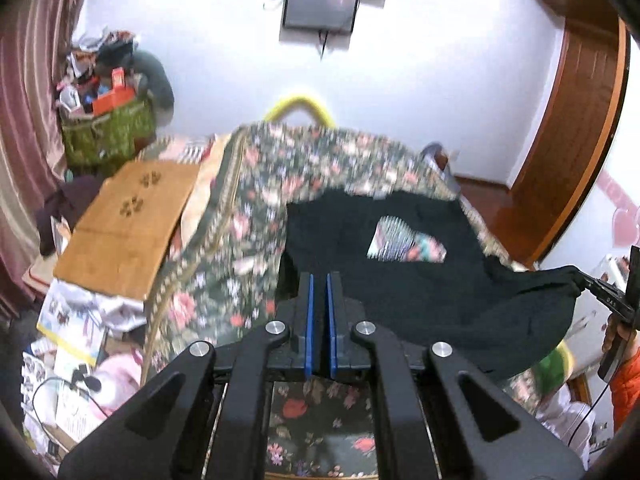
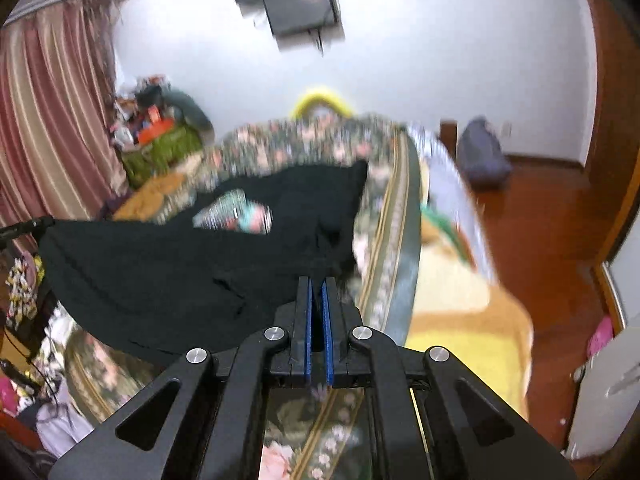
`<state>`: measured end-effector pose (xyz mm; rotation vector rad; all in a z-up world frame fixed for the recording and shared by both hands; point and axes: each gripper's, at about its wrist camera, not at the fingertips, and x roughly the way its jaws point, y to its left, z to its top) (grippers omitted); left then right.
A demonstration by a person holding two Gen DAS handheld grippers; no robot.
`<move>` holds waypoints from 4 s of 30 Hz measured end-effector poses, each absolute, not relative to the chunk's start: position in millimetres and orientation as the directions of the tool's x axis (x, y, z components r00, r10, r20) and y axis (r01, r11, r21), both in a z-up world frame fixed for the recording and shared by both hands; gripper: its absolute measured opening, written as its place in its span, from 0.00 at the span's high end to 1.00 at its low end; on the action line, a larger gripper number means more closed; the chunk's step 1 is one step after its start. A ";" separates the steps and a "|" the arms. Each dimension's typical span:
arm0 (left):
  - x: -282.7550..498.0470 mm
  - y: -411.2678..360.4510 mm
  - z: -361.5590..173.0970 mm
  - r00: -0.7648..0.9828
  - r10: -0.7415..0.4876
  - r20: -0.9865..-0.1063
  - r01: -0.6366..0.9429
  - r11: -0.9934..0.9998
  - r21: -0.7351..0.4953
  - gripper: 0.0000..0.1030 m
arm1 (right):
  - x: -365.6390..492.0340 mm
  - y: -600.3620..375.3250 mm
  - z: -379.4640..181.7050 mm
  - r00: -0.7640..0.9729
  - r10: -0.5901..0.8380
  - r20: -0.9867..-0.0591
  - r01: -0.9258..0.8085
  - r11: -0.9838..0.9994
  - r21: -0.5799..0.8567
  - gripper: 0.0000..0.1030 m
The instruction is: Fold small clothes
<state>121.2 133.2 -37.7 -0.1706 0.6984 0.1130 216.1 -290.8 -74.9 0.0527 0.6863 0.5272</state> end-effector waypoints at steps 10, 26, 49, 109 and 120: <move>171.0 141.3 10.7 0.799 0.082 -0.596 -0.187 0.976 -0.116 0.95 | 246.9 -265.5 -25.4 0.724 0.464 -0.511 -0.465 0.875 0.135 0.96; 368.3 229.4 -73.7 0.648 0.166 -0.743 -0.377 0.918 -0.124 0.95 | 419.5 -218.9 -68.8 0.689 0.383 -0.615 -0.374 0.915 0.151 0.96; 436.7 227.1 -203.6 0.475 0.128 -0.871 -0.263 0.965 -0.002 0.39 | 463.6 -213.8 -140.2 0.598 0.345 -0.724 -0.367 0.920 0.136 0.57; 344.0 137.4 -227.2 0.435 0.096 -0.895 -0.023 0.995 0.096 0.18 | 299.4 -186.3 -221.6 0.405 0.476 -0.781 -0.408 0.858 0.311 0.37; 432.9 134.3 -243.7 0.464 -0.043 -0.885 0.030 0.999 -0.033 0.69 | 321.7 -185.0 -228.3 0.435 0.513 -0.740 -0.393 0.847 0.356 0.37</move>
